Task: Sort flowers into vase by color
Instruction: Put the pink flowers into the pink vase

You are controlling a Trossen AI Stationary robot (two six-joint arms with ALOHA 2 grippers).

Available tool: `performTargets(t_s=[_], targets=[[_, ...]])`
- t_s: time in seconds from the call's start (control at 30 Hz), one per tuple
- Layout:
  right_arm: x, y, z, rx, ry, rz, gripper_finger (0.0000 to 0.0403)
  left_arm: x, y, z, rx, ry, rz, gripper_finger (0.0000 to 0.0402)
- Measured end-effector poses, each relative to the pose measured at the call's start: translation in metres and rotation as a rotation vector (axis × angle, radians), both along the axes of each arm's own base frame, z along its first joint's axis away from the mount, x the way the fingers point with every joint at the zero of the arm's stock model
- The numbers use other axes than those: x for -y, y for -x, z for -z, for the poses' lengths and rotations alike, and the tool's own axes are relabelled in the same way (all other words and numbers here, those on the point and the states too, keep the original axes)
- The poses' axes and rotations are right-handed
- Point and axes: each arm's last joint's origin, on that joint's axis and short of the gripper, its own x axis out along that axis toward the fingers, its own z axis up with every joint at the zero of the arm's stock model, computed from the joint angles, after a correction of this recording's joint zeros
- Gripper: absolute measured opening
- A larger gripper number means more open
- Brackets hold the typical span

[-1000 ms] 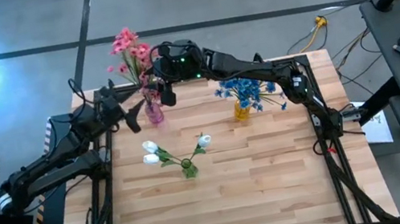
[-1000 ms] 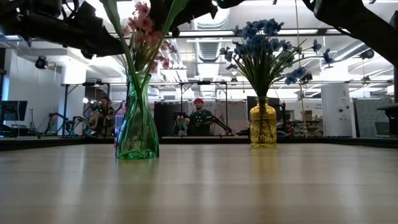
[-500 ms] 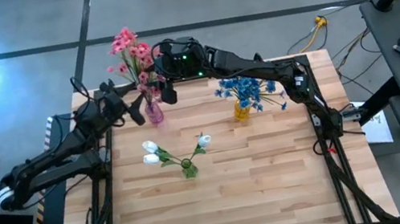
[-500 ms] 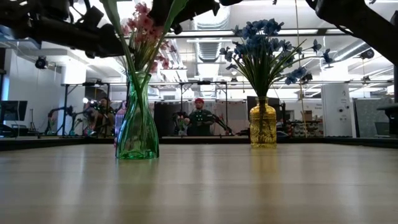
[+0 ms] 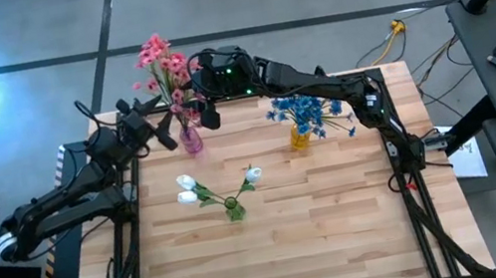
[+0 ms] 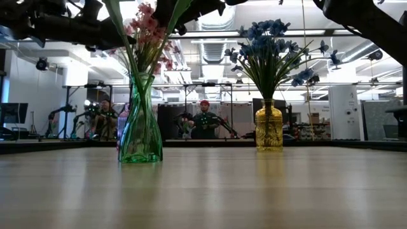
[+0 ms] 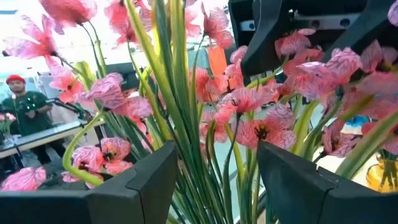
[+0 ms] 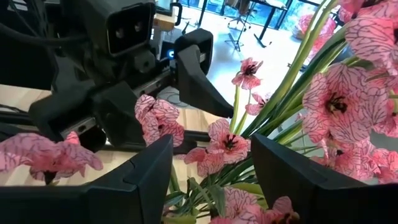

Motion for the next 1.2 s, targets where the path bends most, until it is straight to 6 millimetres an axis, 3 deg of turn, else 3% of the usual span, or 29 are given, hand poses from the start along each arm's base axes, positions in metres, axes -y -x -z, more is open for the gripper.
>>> performTargets(t_s=[0.97, 1.2], targets=[[0.0, 0.0, 0.0, 0.004, 0.001, 0.0, 0.021, -0.019, -0.023, 0.004, -0.037, -0.037, -0.055, 0.0189], [0.0, 0.0, 0.0, 0.001, 0.0, 0.0, 0.021, -0.022, -0.027, -0.001, -0.028, -0.03, -0.059, 0.0142]])
